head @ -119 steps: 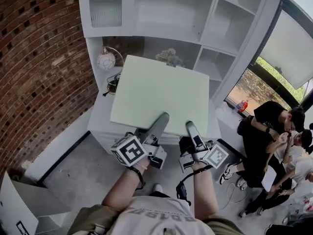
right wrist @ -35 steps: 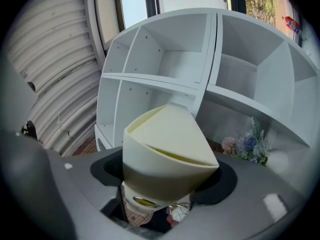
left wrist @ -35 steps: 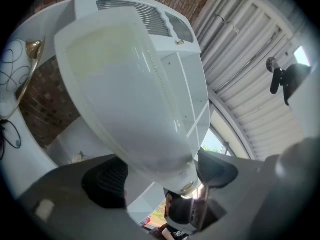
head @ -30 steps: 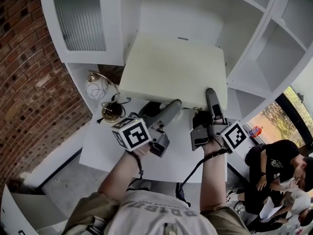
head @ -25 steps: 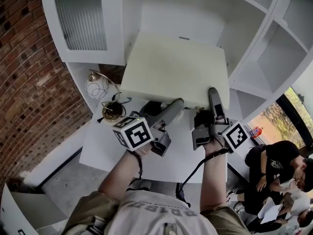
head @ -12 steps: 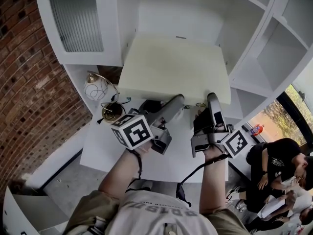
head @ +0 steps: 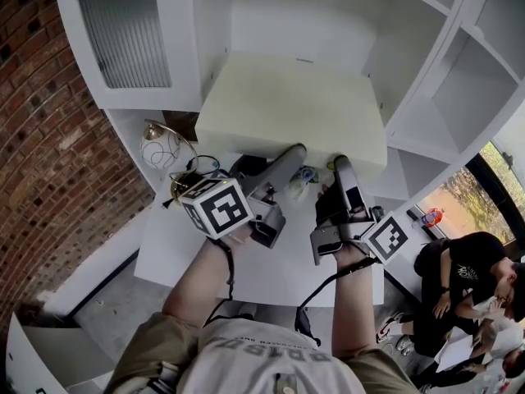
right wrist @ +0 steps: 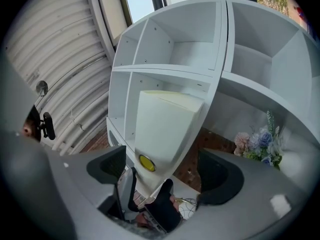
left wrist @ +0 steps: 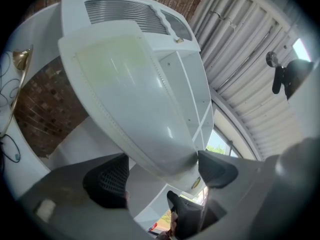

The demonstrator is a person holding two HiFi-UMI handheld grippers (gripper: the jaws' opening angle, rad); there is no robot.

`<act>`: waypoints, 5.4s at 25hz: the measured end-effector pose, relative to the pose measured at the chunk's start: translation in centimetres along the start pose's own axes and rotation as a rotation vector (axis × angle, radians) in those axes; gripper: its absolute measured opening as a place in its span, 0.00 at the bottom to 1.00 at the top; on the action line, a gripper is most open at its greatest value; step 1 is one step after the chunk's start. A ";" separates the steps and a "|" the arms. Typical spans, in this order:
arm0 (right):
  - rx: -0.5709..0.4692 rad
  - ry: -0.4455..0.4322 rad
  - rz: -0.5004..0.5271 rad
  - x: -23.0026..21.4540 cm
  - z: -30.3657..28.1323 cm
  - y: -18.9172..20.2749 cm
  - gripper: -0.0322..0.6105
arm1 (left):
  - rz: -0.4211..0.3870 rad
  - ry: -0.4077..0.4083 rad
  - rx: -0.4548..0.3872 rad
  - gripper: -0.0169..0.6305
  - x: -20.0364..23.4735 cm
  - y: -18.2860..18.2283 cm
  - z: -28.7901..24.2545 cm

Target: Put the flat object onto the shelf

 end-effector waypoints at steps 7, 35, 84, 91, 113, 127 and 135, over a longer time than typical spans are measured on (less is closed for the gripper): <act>0.021 0.005 0.008 -0.7 -1.3 0.8 0.73 | 0.027 0.011 -0.002 0.72 0.7 -1.4 -1.0; -0.037 0.118 0.047 -4.5 -4.3 -0.9 0.71 | 0.064 -0.035 0.038 0.72 4.6 -1.3 -3.2; 0.022 0.192 0.254 -4.7 -0.4 -0.3 0.52 | -0.229 -0.218 0.074 0.55 4.9 0.2 1.0; 0.126 0.283 0.507 -3.0 6.6 2.6 0.35 | -0.460 -0.317 0.067 0.37 1.2 3.0 7.6; 0.292 0.292 0.855 6.0 17.6 9.2 0.06 | -0.783 -0.472 0.067 0.04 -8.9 9.5 19.2; 0.285 0.285 0.894 9.0 19.6 9.7 0.05 | -0.784 -0.454 0.069 0.04 -11.7 10.6 20.7; 0.284 0.270 0.902 10.4 20.2 9.9 0.05 | -0.786 -0.447 0.068 0.04 -12.6 10.6 21.1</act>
Point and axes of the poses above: the fingertips, and each gripper's own axes: z backward along the fingers, x to its left, y out of its underside, the point moved 5 cm from there along z, backward along the fingers, and after that the axes turned 3 degrees about -y, right-handed, at the moved point
